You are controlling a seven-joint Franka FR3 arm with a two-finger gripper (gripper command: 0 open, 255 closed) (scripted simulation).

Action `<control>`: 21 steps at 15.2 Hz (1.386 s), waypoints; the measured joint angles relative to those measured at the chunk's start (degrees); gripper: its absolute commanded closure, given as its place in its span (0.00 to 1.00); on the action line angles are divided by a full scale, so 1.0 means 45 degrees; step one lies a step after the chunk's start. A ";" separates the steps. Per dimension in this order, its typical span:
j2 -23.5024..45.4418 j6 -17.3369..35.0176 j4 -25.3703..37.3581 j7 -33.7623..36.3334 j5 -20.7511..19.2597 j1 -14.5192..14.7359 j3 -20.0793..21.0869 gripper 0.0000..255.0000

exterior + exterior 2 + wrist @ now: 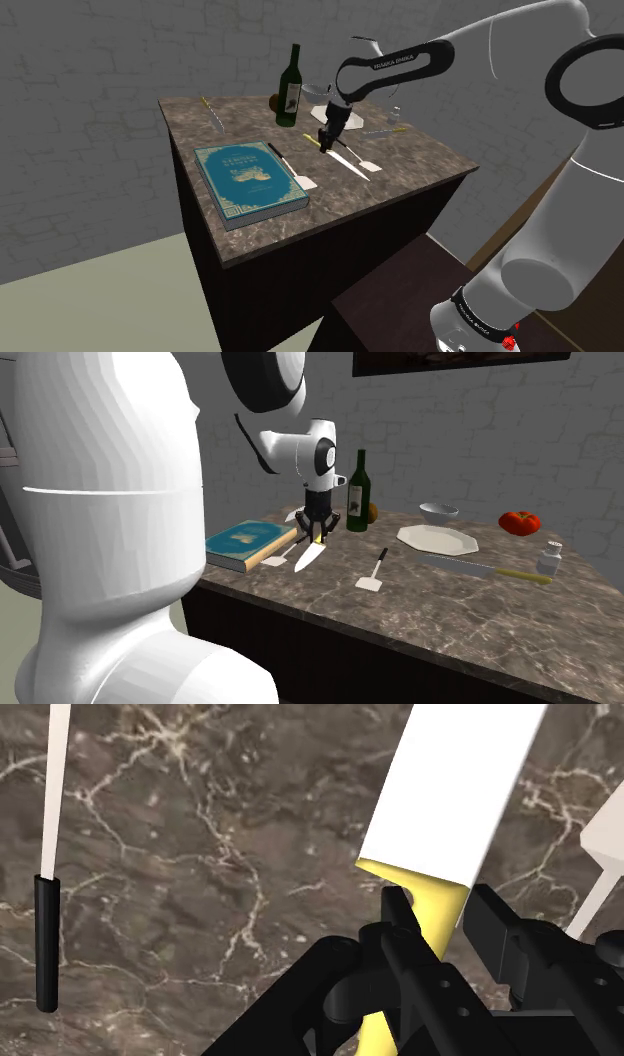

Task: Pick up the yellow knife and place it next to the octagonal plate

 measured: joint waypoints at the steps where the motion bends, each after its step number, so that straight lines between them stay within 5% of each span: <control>1: -0.0026 -0.0174 0.0149 0.0002 -0.0003 -0.0002 -0.0002 1.00; 6: -0.0114 -0.0732 0.0596 -0.0569 0.0060 -0.0331 -0.0242 1.00; 21: 0.2029 -0.1777 0.3565 -0.4829 0.0717 -0.2879 -0.1783 1.00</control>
